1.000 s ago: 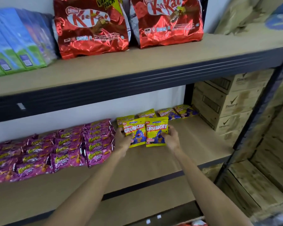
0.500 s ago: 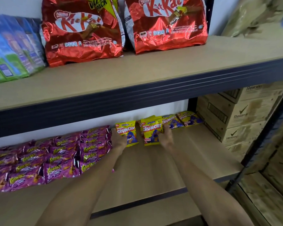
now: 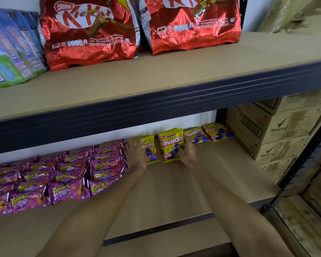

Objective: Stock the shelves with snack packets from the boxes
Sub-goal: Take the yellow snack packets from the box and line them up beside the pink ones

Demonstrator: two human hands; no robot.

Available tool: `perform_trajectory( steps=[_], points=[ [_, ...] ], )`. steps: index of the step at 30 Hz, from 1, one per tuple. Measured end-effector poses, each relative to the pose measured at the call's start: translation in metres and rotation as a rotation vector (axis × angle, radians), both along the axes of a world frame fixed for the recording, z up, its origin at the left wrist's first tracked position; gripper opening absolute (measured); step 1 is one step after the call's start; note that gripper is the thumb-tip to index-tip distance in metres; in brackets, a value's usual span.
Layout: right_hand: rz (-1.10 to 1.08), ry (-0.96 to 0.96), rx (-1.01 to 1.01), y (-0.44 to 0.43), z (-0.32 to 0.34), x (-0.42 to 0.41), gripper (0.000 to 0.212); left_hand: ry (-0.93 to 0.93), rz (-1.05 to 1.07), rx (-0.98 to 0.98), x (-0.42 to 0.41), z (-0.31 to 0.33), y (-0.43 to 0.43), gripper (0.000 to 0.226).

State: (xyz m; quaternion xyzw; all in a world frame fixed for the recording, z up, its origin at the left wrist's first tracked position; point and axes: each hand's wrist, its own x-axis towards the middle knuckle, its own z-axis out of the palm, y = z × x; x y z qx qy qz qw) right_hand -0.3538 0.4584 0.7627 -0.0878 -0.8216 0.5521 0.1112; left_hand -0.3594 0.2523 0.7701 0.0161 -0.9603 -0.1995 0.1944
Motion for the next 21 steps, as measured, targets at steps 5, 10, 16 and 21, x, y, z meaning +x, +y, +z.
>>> perform_trajectory(
  steps=[5,10,16,21],
  points=[
    [-0.043,0.032,0.058,-0.005,0.004,-0.011,0.049,-0.17,-0.153,-0.144,0.006,-0.002,0.004,0.045],
    [-0.102,-0.029,0.295,-0.01,0.006,-0.015,0.057,-0.24,-0.148,-0.197,0.007,-0.006,0.005,0.065],
    [0.006,0.106,0.728,-0.027,0.0,-0.002,0.046,-0.275,-0.128,-0.165,0.007,-0.008,0.01,0.065],
    [0.133,0.022,0.765,-0.036,-0.015,0.006,0.044,-0.285,-0.126,-0.139,0.007,-0.006,0.012,0.064]
  ],
)
